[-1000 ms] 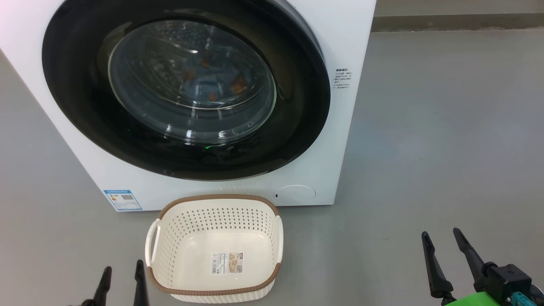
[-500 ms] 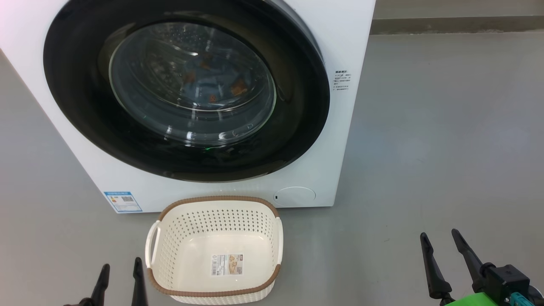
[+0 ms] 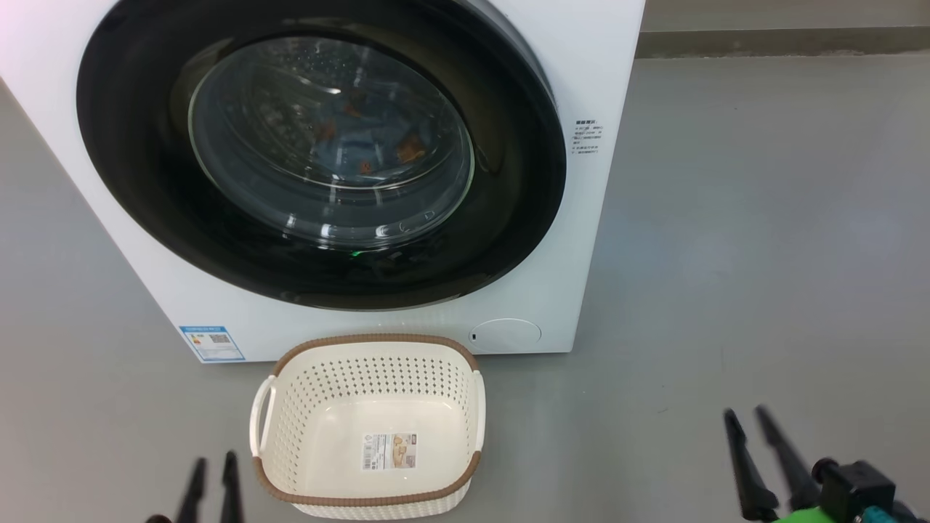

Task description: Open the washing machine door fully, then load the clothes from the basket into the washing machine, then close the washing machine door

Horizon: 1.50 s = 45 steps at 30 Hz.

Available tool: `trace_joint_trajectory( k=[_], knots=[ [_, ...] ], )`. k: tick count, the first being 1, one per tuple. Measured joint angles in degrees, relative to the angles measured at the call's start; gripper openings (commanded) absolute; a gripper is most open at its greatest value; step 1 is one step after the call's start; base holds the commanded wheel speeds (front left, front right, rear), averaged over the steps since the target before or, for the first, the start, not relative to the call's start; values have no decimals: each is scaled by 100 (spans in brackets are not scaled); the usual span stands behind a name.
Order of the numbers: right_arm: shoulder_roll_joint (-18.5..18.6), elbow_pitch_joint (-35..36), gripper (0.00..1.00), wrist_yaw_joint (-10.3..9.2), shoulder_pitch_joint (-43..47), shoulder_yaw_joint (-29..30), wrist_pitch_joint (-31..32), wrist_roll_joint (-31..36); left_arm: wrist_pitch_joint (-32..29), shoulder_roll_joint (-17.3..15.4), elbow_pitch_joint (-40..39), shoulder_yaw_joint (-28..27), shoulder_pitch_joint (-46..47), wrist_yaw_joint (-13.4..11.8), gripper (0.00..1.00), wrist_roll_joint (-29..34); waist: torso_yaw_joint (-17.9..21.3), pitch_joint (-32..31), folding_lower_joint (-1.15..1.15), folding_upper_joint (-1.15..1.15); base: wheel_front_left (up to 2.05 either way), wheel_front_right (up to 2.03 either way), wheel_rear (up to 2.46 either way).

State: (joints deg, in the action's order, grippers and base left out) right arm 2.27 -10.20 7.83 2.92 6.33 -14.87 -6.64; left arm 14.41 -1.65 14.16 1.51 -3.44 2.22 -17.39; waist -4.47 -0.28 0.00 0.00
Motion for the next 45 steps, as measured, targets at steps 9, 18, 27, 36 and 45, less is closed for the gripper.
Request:
trace_joint_trajectory(
  k=[9, 18, 27, 36, 45],
  knots=[
    [-52, -297, 0, 0, 89, 1, 125, -328, -127, 56, 260, 27, -93, 5, 0, -308, 20, -9, -2, 0, 0, 0, 0],
    [-51, -305, 0, 0, 79, 2, 272, -878, -264, 55, 258, 0, -88, 13, 0, -816, 54, 5, -1, 0, 0, 0, 0],
    [-49, -314, 0, 0, 58, 7, 416, -1543, -410, 53, 255, -51, -65, 64, 0, -1374, 86, 9, -1, 0, 0, 0, 0],
    [-48, -331, 0, 0, 52, 10, 570, -2169, -546, 49, 252, -109, -29, 105, 0, -1879, 118, 12, -1, 0, 0, 0, 0],
    [-47, -347, 0, 0, -66, 16, 733, -2841, -730, 46, 237, -151, 56, 115, 0, -2499, 153, 15, -1, 0, 0, 0, 0]
  ],
)
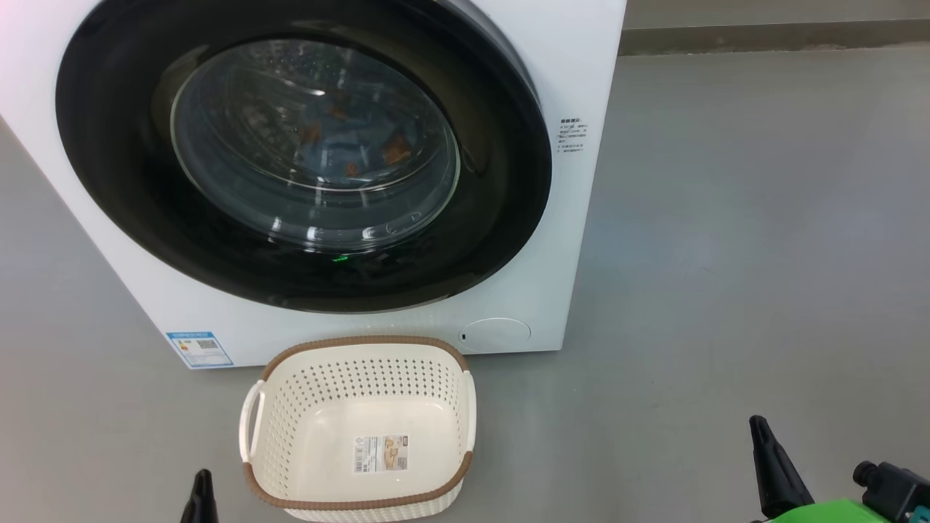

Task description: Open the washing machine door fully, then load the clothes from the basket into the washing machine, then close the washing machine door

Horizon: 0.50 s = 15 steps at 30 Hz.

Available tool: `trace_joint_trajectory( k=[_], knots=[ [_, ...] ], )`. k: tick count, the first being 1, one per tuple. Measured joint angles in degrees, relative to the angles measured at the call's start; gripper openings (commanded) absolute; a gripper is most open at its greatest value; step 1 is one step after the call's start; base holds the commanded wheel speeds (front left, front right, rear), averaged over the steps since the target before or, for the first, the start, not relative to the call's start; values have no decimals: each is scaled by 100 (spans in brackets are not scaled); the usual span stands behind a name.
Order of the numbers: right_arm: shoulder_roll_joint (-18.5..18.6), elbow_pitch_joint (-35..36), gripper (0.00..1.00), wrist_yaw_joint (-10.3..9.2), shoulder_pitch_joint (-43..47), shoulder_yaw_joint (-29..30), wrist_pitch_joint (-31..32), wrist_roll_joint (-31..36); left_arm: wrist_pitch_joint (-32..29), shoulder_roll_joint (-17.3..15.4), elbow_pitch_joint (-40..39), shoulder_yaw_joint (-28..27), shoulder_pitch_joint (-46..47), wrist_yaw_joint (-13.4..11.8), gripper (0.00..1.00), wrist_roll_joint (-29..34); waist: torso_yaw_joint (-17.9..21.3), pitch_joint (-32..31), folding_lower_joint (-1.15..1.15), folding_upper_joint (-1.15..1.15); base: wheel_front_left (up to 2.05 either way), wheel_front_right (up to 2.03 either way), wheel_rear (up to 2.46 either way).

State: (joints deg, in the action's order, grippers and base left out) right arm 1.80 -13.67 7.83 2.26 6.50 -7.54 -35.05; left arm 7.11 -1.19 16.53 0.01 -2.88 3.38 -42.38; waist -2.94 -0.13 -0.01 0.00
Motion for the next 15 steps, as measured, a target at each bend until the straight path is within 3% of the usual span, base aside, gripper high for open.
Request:
trace_joint_trajectory(
  k=[15],
  knots=[
    [2, -25, 0, -1, -29, 12, 245, -892, -208, -4, -9, -71, 115, 49, 0, -802, 50, 5, 0, 0, 0, 0, 0]
  ],
)
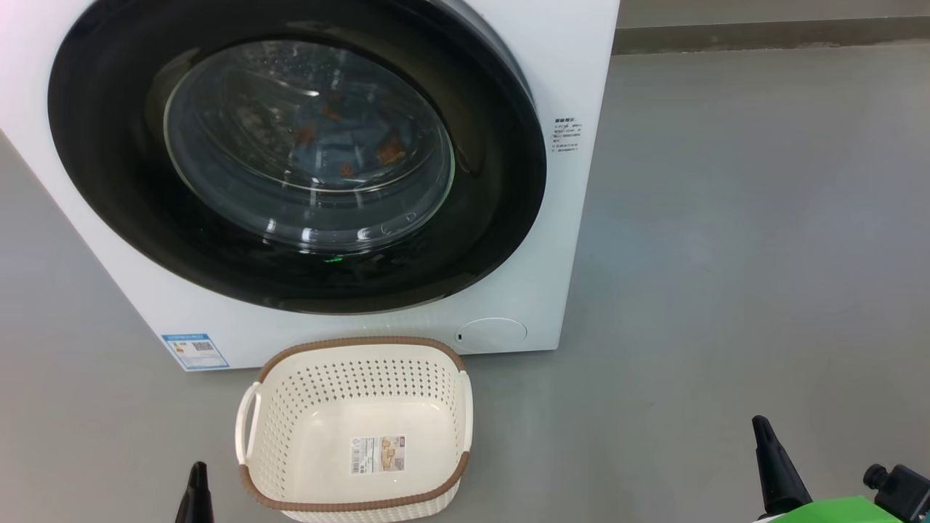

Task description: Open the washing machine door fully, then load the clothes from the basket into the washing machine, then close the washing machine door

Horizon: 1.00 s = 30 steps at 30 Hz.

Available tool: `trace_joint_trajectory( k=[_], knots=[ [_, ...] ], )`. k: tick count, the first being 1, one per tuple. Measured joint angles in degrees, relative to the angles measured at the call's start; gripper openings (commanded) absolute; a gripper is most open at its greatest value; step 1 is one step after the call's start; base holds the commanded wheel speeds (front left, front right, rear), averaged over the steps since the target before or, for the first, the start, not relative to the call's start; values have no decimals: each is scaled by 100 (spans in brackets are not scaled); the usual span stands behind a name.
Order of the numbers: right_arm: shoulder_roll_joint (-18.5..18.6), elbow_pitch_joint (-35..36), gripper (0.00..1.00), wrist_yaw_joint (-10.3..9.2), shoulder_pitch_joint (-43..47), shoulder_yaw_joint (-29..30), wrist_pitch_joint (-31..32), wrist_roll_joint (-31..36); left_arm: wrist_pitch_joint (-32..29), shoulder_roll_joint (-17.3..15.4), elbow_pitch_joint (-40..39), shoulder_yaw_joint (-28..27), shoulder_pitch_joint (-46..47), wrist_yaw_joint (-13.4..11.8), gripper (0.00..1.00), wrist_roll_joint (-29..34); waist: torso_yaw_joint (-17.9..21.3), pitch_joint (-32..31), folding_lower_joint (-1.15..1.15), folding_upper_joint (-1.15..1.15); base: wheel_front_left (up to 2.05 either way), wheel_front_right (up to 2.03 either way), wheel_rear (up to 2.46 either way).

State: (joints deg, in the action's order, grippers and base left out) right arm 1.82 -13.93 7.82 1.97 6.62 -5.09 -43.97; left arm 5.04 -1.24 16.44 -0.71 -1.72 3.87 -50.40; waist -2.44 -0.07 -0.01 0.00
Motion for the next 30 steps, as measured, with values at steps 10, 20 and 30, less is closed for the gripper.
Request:
trace_joint_trajectory(
  k=[10, 20, 30],
  knots=[
    [2, -24, 0, 0, -120, 13, 158, -691, -154, -2, -1, -69, 88, 45, 0, -617, 36, 4, 0, 0, 0, 0, 0],
    [4, -45, 0, 0, -153, 25, 316, -1383, -335, -5, -14, -111, 114, 55, 0, -1179, 71, 7, 0, 0, 0, 0, 0],
    [9, -64, 0, -1, -240, 51, 471, -2073, -499, -15, -31, -158, 238, 104, 0, -1782, 106, 11, 0, 0, 0, 0, 0]
  ],
)
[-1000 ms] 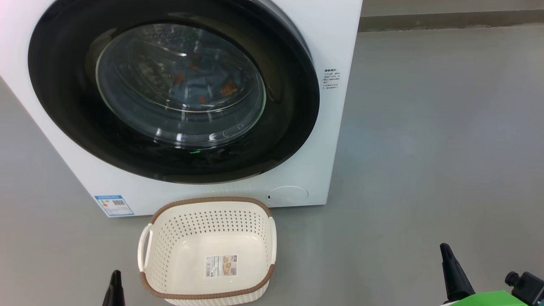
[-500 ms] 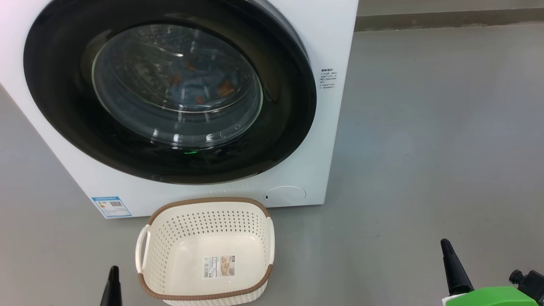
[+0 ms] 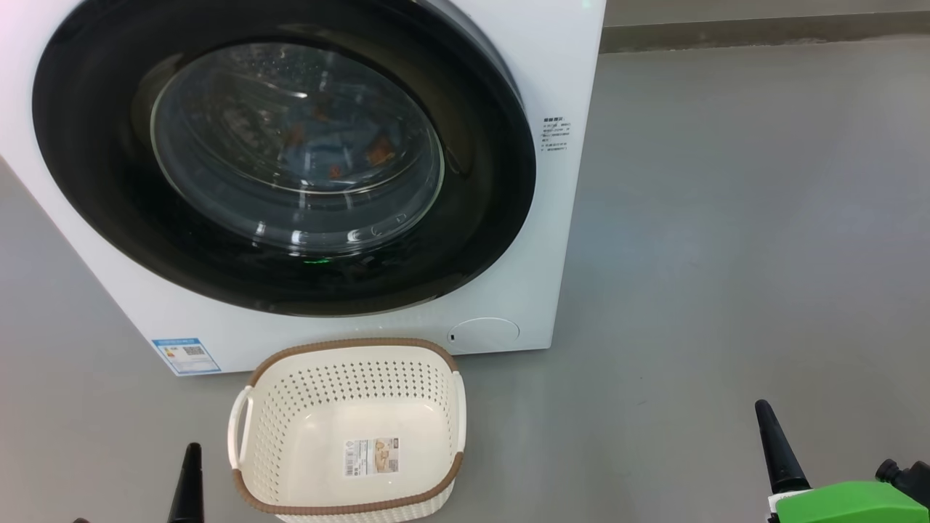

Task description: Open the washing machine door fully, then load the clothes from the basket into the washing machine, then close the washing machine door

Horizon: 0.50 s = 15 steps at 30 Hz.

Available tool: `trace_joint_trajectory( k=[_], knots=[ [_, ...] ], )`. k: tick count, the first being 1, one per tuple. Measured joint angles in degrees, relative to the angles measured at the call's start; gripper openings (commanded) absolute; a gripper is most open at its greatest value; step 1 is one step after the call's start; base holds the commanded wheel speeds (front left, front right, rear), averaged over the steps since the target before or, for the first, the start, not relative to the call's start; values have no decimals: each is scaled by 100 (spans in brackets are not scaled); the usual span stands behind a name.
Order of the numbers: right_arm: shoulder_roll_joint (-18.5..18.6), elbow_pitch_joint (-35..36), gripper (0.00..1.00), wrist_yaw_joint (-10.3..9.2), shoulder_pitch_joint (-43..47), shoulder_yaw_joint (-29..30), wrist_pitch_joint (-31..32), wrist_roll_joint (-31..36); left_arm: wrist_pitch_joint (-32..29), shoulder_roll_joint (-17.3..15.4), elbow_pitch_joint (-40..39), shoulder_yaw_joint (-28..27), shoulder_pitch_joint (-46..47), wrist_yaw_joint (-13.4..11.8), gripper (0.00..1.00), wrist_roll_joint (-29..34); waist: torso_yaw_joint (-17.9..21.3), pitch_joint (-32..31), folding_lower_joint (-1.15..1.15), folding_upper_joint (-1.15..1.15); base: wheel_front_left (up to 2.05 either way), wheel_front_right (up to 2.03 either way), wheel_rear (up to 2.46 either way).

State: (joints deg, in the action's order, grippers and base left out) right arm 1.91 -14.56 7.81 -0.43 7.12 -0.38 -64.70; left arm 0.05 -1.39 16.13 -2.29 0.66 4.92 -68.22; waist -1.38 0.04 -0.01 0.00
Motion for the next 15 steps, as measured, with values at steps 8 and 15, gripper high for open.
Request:
trace_joint_trajectory(
  k=[8, 15],
  knots=[
    [3, -15, 0, -18, -94, 37, 140, -545, -109, -5, -1, -49, 11, 46, 0, -457, 28, 3, 0, 0, 0, 0, 0],
    [5, -32, 0, -20, -103, 58, 242, -1022, -209, -19, -19, -92, 125, 90, 0, -886, 53, 5, 0, 0, 0, 0, 0]
  ],
)
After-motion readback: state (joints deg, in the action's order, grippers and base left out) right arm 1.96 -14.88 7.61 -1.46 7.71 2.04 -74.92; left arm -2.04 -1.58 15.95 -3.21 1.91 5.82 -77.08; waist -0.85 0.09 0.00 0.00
